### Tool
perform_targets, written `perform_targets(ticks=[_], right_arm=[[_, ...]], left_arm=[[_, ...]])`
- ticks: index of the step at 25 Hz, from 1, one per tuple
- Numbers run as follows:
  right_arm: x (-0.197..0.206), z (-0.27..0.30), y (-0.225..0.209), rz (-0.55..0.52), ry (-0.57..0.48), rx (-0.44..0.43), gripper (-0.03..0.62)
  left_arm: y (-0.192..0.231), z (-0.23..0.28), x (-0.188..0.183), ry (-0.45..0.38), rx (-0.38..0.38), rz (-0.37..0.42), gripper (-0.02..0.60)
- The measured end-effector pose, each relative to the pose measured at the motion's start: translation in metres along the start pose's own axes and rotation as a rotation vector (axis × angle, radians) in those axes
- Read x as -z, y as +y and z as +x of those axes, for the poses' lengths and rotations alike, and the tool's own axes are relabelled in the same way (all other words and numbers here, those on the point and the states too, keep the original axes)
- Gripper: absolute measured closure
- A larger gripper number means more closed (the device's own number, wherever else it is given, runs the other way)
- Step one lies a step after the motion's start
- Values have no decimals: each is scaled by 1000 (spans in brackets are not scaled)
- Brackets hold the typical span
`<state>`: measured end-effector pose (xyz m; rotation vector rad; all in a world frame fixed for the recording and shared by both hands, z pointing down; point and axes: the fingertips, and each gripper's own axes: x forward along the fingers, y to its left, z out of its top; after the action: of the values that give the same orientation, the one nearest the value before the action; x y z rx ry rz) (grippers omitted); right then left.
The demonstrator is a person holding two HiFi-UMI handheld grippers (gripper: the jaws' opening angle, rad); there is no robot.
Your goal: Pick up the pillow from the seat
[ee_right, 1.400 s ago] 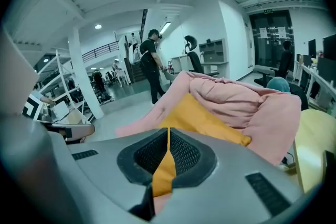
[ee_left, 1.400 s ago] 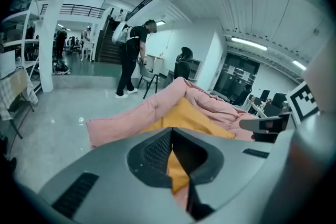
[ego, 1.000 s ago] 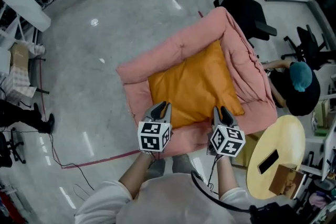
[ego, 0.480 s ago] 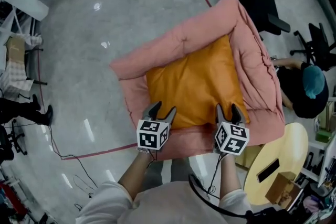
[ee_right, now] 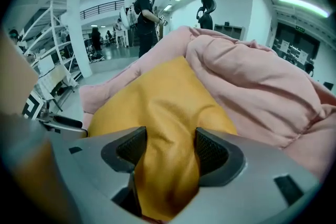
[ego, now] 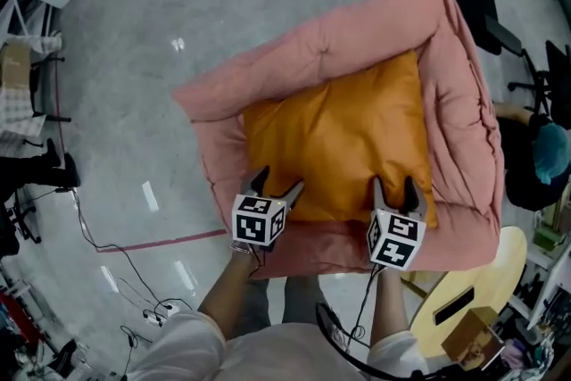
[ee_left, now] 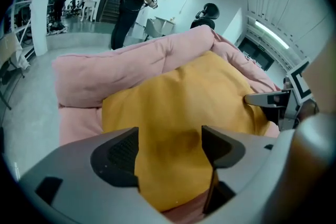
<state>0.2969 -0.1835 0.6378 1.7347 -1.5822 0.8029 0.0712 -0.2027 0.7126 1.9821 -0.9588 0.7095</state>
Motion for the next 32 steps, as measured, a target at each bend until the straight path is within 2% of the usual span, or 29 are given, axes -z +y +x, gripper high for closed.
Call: perform_targets(ticks=[6,15,21,27,32], right_arm=[[5,25,-5,-43,52,16,319],[12,53,-8,-84,107,39,322],[16,68,-3,-94,124,30,373],[18,70,0,-111,120,27,429],[18,63,14,-84,138,-37,498]], left_arm=[[3,47,17,52,44,-17,210],[5,79,22,37,54,-25,209],[8,94,26,65,35,-19,222],[3,92,27,81,23,-15,326],[-1,77,25,71,43,-37,483]])
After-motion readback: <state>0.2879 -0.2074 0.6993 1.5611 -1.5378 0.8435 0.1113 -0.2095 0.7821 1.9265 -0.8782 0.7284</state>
